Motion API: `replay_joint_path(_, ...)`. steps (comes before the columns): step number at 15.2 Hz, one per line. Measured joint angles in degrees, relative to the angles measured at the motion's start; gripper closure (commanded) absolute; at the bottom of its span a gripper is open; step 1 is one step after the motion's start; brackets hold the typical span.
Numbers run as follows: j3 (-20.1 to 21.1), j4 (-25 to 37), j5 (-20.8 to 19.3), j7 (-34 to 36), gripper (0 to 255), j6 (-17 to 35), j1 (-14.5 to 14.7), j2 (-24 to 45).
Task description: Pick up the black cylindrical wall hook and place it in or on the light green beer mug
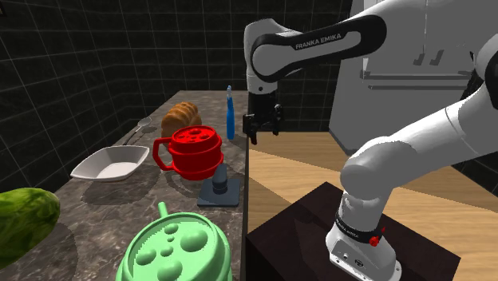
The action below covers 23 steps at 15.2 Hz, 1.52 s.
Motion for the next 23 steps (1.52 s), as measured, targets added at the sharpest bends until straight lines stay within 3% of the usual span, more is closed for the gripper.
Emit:
replay_joint_path(8,10.3,1.5,6.5,11.6,0,8.7,3.1,7.7)
replay_joint_path(13,16.6,4.9,7.6,18.6,0,15.0,3.0,15.4)
replay_joint_path(23,19.7,2.1,7.4,20.8,0,22.6,2.6,20.0)
